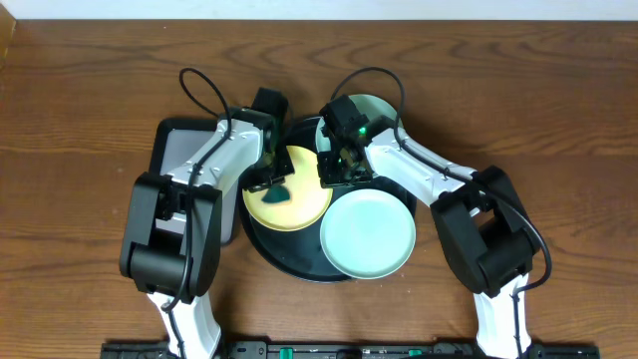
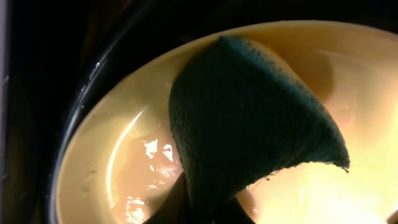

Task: Clean dirty plates on tray and stack at the side
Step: 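Scrub the yellow plate with the sponge in the left gripper, then lift the sponge away from the plate with the left gripper, then lift the yellow plate with the right gripper and carry it right, then set the yellow plate on the table, release, move right gripper back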

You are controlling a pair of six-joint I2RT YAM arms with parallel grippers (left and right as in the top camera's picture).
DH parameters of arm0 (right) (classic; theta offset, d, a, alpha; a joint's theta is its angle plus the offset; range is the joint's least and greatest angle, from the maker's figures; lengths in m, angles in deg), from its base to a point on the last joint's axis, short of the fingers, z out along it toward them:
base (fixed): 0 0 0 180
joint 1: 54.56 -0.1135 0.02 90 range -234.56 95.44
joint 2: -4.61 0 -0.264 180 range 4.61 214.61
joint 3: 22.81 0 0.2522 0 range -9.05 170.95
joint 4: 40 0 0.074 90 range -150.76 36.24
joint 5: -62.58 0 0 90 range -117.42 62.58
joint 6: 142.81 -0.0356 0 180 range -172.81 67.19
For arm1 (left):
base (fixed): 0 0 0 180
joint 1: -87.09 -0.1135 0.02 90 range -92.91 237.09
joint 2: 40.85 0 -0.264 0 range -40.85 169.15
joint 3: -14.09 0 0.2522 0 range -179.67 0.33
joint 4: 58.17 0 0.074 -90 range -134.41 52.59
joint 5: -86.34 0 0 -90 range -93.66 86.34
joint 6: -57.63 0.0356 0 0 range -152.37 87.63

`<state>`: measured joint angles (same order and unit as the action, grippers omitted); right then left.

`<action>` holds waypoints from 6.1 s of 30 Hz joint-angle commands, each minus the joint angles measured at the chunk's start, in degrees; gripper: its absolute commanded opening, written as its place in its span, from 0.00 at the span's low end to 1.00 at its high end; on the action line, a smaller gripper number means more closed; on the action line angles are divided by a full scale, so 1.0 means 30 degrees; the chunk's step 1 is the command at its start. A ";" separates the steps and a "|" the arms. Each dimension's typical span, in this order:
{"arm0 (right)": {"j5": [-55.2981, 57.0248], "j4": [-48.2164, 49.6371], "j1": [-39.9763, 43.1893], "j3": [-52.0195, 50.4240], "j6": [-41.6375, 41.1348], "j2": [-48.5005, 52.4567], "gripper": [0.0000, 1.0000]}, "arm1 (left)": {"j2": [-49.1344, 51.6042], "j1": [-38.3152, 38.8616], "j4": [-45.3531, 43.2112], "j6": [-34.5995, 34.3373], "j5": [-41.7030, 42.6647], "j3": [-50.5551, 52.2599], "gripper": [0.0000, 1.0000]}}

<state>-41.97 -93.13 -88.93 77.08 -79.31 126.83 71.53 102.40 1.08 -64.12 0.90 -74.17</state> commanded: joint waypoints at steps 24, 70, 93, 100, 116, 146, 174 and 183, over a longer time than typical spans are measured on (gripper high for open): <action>0.0262 -0.0219 0.0073 -0.0109 0.0277 0.0131 0.01 | 0.0182 -0.0007 -0.0874 0.1974 -0.0408 -0.0896 0.08; 1.0382 -0.0845 -0.1960 -0.0189 0.3847 -0.6812 0.01 | -0.5413 -0.3512 0.4539 0.2193 -0.0831 -0.5209 0.08; 2.8414 0.0780 -0.7650 -0.0189 0.5829 -0.8007 0.01 | -0.5413 -0.3512 0.4539 0.2200 -0.0838 -0.5209 0.07; 2.7569 0.1056 -0.7606 -0.0189 0.6076 -0.8597 0.01 | -0.5413 -0.3512 0.4539 0.2200 -0.0838 -0.5209 0.08; 0.7468 -0.0954 -0.0102 -0.0204 0.3067 -0.9799 0.01 | -0.5406 -0.3512 0.4539 0.2200 -0.0838 -0.5209 0.07; 0.2805 -0.1035 1.7391 -0.6645 0.3286 -0.8451 0.02 | -0.5406 -0.3512 0.4794 0.2193 -0.0831 -0.5209 0.07; -0.1807 -0.5559 1.1030 -0.5639 0.6732 -1.0695 0.43 | -0.5399 -0.3512 0.4787 0.2193 -0.0831 -0.4998 0.07; -0.0233 -0.6543 0.7016 -0.5646 0.6717 -0.7905 0.44 | -0.5399 -0.3512 0.4750 0.2200 -0.0838 -0.4903 0.07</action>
<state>-45.36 -112.48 -65.39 60.49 -59.92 100.27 55.53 92.02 15.38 -57.50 -0.87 -88.84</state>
